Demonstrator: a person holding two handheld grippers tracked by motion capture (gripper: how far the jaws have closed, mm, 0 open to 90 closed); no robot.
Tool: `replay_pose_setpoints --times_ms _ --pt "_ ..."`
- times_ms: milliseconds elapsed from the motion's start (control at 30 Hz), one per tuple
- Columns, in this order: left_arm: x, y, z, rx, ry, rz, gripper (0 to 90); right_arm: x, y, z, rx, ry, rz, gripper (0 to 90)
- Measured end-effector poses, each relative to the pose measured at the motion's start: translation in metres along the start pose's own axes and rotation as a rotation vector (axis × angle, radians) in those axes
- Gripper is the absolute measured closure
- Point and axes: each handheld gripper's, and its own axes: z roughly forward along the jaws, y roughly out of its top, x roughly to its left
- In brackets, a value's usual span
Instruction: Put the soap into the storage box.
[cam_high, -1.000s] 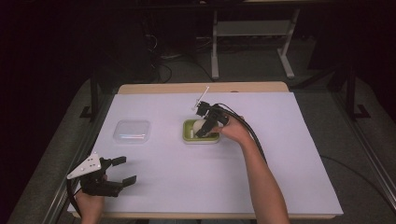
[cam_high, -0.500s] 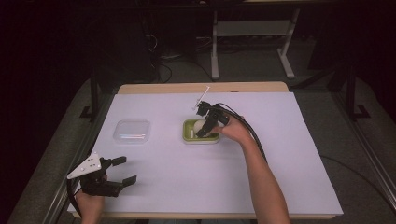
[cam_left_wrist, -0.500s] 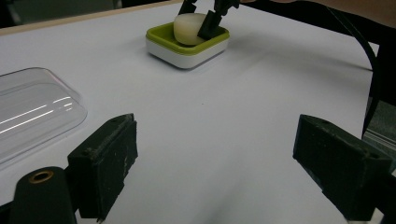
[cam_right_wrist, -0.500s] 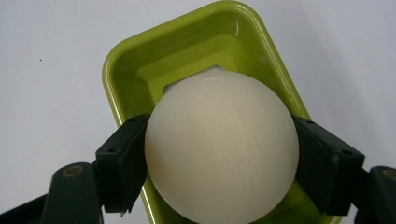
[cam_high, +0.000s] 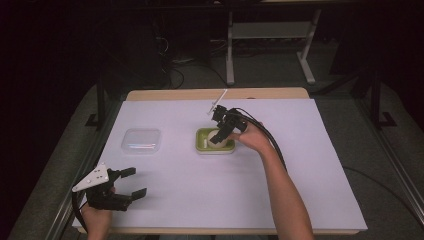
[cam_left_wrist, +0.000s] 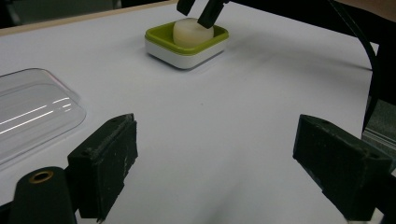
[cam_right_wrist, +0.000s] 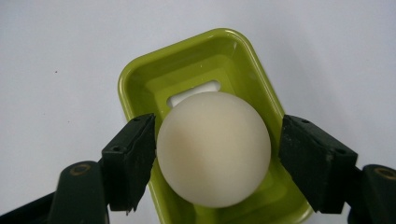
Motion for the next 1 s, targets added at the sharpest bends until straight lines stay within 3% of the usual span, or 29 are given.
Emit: replay_pose_setpoints --times_ms 233,267,567,1000 --pt "0.0 0.0 0.0 0.0 0.002 -0.003 13.1 -0.001 -0.009 -0.006 0.013 0.018 0.024 24.9" --pt "0.0 0.0 0.001 0.002 0.001 0.001 13.1 0.0 -0.014 -0.011 -0.01 0.026 0.021 24.8" --pt "-0.001 0.0 0.002 0.004 -0.001 -0.001 13.1 0.005 -0.029 -0.027 -0.025 0.034 0.032 23.1" --pt "-0.002 0.0 0.003 0.013 -0.001 0.009 13.1 0.025 -0.06 -0.046 -0.065 0.046 0.03 23.1"
